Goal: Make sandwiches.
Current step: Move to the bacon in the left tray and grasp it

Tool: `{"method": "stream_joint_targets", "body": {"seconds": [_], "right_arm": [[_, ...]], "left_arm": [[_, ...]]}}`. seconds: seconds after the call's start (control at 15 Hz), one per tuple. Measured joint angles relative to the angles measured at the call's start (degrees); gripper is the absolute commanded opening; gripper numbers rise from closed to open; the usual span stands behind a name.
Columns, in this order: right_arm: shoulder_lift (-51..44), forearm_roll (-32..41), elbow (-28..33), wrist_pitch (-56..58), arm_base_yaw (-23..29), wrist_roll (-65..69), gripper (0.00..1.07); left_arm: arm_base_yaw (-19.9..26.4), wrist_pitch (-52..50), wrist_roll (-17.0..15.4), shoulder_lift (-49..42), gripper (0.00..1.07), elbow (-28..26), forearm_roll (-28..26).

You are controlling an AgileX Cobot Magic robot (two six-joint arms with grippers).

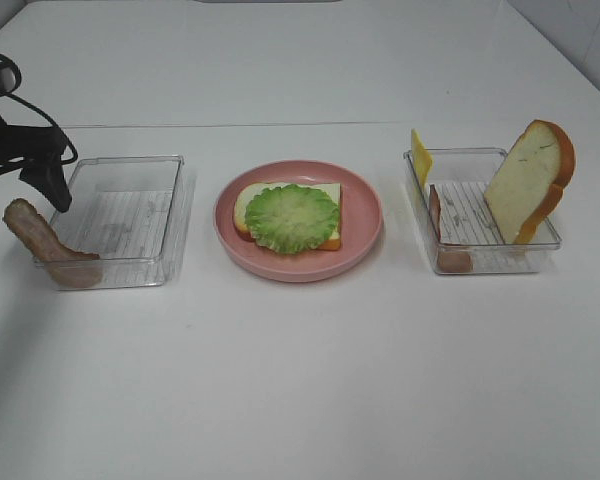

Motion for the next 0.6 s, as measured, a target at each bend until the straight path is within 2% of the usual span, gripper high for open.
{"method": "stream_joint_targets", "body": {"seconds": [0.47, 0.6], "right_arm": [[0.00, 0.00, 0.00, 0.00, 0.00, 0.00, 0.73], [0.00, 0.00, 0.00, 0.00, 0.00, 0.00, 0.73]], "left_arm": [[0.00, 1.78, 0.00, 0.00, 0.74, -0.06, -0.34], [0.00, 1.89, 0.00, 0.46, 0.64, -0.06, -0.34]]}}
